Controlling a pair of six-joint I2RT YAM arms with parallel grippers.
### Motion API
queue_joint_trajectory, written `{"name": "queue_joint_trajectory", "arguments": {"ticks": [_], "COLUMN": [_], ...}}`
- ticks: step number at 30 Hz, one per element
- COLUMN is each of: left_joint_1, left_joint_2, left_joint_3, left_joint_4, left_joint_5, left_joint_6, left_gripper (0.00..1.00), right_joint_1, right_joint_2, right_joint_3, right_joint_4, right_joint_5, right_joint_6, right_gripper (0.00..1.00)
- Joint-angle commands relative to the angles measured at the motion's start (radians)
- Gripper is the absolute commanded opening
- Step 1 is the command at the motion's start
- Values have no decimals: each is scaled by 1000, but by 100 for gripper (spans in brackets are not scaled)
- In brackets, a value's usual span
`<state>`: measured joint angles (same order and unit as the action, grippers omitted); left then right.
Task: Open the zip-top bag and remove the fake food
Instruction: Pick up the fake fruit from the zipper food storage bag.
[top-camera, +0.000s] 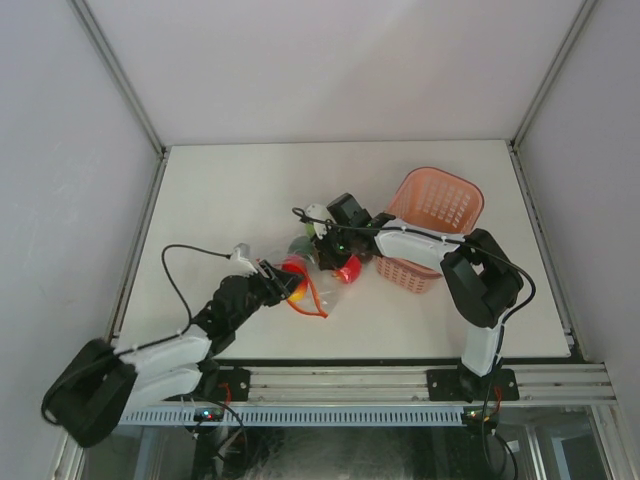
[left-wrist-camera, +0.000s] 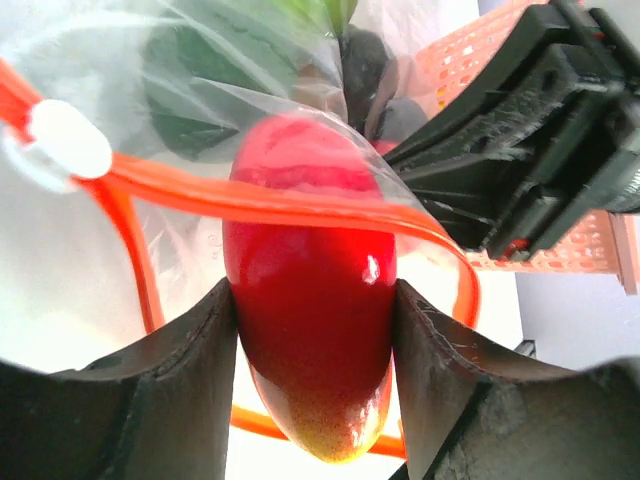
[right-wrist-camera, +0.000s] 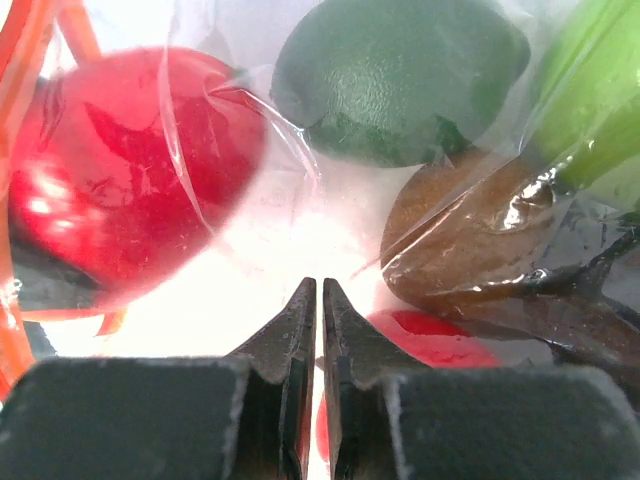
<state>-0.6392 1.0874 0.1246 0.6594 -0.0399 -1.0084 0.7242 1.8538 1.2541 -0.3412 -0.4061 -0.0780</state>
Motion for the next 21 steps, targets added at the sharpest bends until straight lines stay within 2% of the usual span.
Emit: {"name": "queue_joint_trajectory", "arguments": {"ticks": [1,6,13,21], "left_joint_1": [-4,7,7,7], "left_joint_2": [-256,-437,-541,-672], "left_joint_3": [34,81,142,223], "left_joint_4": [-411,-667,-810,-985], "left_joint_5": [-95,-123,-66,-29], "left_joint_6": [133,199,225,279], "left_gripper": [26,19,14,11], "right_joint_1": [-12,-11,-14,-17], "right_joint_2": [-8,-40,-97,-187], "right_joint_3": [28,28,27,16], "right_joint_4": [-5,-7,-25,-49], "right_joint_5": [31,-18,-121,-240], "right_joint_6": [15,6,-41,-113], "right_gripper": [5,6,14,35]}}
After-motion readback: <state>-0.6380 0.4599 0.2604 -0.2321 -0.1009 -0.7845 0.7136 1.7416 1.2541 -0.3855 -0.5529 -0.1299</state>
